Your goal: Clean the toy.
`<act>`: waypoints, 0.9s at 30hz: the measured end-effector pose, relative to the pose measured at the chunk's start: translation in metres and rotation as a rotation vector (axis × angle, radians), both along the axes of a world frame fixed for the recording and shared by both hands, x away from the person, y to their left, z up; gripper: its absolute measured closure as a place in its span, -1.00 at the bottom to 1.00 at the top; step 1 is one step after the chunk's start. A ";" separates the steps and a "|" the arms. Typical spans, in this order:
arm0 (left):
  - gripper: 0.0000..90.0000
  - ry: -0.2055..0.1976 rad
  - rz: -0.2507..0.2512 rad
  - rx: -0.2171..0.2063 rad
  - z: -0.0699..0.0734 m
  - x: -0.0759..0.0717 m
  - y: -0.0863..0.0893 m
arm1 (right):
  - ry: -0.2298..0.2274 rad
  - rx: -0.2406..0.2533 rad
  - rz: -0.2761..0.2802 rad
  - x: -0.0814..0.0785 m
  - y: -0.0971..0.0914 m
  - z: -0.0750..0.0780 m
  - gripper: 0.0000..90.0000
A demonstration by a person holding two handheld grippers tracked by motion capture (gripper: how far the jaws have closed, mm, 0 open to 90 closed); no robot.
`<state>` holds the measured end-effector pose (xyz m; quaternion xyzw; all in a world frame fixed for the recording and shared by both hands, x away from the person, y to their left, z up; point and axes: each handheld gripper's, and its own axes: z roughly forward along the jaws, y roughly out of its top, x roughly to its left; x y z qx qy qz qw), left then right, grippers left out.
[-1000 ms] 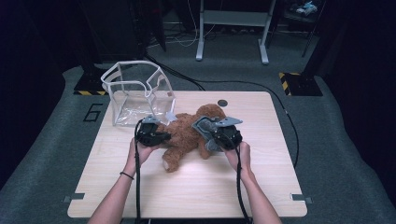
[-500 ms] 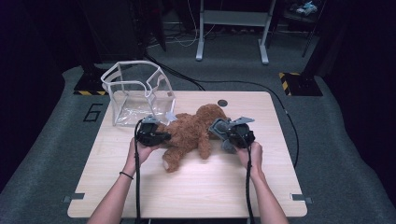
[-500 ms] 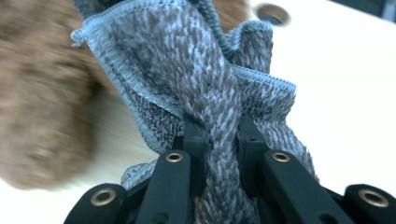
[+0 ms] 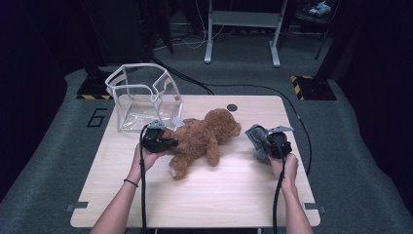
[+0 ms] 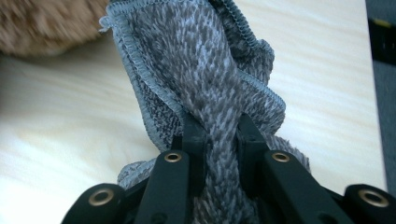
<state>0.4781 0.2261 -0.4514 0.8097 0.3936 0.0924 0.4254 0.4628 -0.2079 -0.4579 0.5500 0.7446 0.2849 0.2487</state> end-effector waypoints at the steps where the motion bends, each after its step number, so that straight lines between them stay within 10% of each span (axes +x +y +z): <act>1: 0.91 -0.001 -0.002 0.002 0.000 0.000 0.000 | 0.016 -0.002 -0.013 -0.003 -0.004 0.000 0.73; 7: 0.91 0.000 0.002 -0.009 -0.001 0.000 0.000 | 0.120 -0.004 -0.040 -0.017 -0.027 -0.006 0.53; 12: 0.91 0.000 0.003 -0.009 -0.001 0.000 0.000 | 0.209 0.024 -0.040 -0.021 -0.030 -0.018 -0.23; 16: 0.91 0.000 0.002 -0.009 -0.001 0.000 0.000 | 0.167 0.058 0.006 -0.024 -0.026 -0.011 -0.63; 27: 0.91 0.002 -0.002 -0.003 0.000 0.000 0.000 | 0.077 0.102 0.166 -0.006 0.008 0.006 -0.67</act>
